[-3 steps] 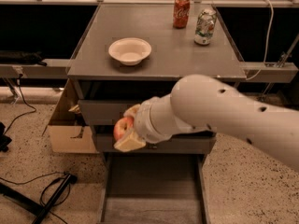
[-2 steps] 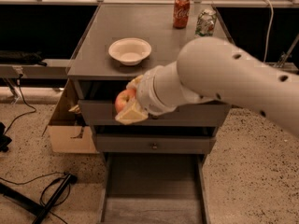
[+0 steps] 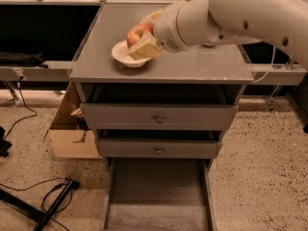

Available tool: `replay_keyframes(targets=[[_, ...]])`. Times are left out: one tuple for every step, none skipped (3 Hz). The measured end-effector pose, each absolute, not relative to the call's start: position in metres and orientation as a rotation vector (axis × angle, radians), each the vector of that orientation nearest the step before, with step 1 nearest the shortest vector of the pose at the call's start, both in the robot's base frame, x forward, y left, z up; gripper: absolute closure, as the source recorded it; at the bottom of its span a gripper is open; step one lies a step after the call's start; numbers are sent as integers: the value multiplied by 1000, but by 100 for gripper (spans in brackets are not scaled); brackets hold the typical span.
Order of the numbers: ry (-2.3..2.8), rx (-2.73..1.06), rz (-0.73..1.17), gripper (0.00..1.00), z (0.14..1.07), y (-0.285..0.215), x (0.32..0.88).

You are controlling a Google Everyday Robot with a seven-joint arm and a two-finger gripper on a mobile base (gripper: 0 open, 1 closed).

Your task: Pick apple from bottom drawer and place on counter

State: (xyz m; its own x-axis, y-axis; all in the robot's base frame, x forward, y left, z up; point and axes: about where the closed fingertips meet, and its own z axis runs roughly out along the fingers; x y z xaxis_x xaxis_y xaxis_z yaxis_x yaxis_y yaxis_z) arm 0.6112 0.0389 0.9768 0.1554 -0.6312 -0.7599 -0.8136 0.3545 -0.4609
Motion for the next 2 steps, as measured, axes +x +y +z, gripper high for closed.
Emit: replay_keyframes(targets=[[1497,-1254,255,100,995,37,678],[1438,-1198,242,100,1035,31,698]])
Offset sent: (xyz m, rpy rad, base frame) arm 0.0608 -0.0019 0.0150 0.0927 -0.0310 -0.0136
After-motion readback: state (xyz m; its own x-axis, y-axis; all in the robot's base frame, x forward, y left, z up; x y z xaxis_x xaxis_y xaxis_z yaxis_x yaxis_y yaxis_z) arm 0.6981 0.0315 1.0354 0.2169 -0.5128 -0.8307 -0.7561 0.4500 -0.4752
